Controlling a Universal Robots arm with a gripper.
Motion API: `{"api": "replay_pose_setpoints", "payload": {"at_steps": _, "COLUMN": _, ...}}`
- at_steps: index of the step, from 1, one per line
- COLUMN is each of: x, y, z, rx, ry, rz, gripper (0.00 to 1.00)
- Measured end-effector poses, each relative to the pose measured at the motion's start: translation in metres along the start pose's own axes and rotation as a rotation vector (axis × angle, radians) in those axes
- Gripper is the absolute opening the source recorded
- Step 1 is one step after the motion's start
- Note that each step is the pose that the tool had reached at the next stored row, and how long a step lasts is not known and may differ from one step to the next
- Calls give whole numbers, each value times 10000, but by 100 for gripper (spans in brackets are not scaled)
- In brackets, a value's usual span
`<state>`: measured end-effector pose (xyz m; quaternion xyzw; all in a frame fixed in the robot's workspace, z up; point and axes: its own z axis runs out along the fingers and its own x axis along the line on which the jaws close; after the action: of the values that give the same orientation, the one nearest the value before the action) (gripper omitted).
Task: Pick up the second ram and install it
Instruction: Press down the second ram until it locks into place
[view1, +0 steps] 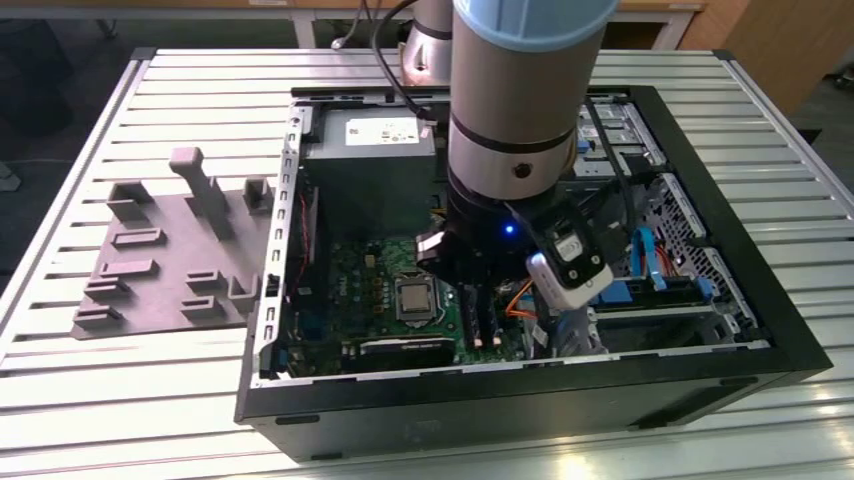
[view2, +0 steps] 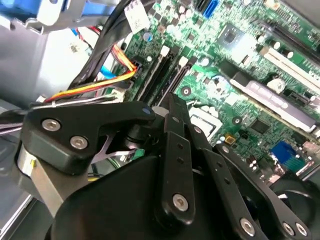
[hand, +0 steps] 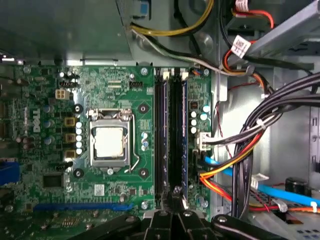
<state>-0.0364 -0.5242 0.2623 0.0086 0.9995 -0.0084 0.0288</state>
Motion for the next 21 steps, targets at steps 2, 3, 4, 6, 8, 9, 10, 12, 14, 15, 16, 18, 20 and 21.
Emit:
{"api": "replay_pose_setpoints", "payload": {"at_steps": 2, "x": 1, "y": 65, "z": -1, "rx": 1, "ry": 0, "rz": 0, "gripper": 11}}
{"api": "replay_pose_setpoints", "payload": {"at_steps": 3, "x": 2, "y": 101, "z": -1, "rx": 0, "ry": 0, "rz": 0, "gripper": 11}}
{"api": "replay_pose_setpoints", "payload": {"at_steps": 4, "x": 2, "y": 141, "z": -2, "rx": 1, "ry": 0, "rz": -1, "gripper": 11}}
{"api": "replay_pose_setpoints", "payload": {"at_steps": 6, "x": 4, "y": 223, "z": -3, "rx": 1, "ry": 0, "rz": -1, "gripper": 11}}
{"api": "replay_pose_setpoints", "payload": {"at_steps": 8, "x": 5, "y": 301, "z": -4, "rx": 0, "ry": 0, "rz": -1, "gripper": 11}}
{"api": "replay_pose_setpoints", "payload": {"at_steps": 9, "x": 6, "y": 336, "z": -5, "rx": 1, "ry": 0, "rz": 0, "gripper": 11}}
{"api": "replay_pose_setpoints", "payload": {"at_steps": 10, "x": 7, "y": 370, "z": -4, "rx": -2, "ry": 0, "rz": 0, "gripper": 11}}
{"api": "replay_pose_setpoints", "payload": {"at_steps": 12, "x": 6, "y": 406, "z": -6, "rx": 0, "ry": 0, "rz": 0, "gripper": 11}}
{"api": "replay_pose_setpoints", "payload": {"at_steps": 14, "x": -9, "y": 413, "z": -5, "rx": 0, "ry": -1, "rz": 0, "gripper": 11}}
{"api": "replay_pose_setpoints", "payload": {"at_steps": 15, "x": -17, "y": 414, "z": -4, "rx": 0, "ry": -1, "rz": 1, "gripper": 11}}
{"api": "replay_pose_setpoints", "payload": {"at_steps": 16, "x": -19, "y": 414, "z": -4, "rx": 0, "ry": -1, "rz": 1, "gripper": 11}}
{"api": "replay_pose_setpoints", "payload": {"at_steps": 18, "x": -19, "y": 414, "z": -4, "rx": 0, "ry": 0, "rz": 2, "gripper": 11}}
{"api": "replay_pose_setpoints", "payload": {"at_steps": 20, "x": -22, "y": 416, "z": -4, "rx": 0, "ry": 0, "rz": 1, "gripper": 11}}
{"api": "replay_pose_setpoints", "payload": {"at_steps": 21, "x": -22, "y": 416, "z": -4, "rx": 1, "ry": 0, "rz": 1, "gripper": 11}}
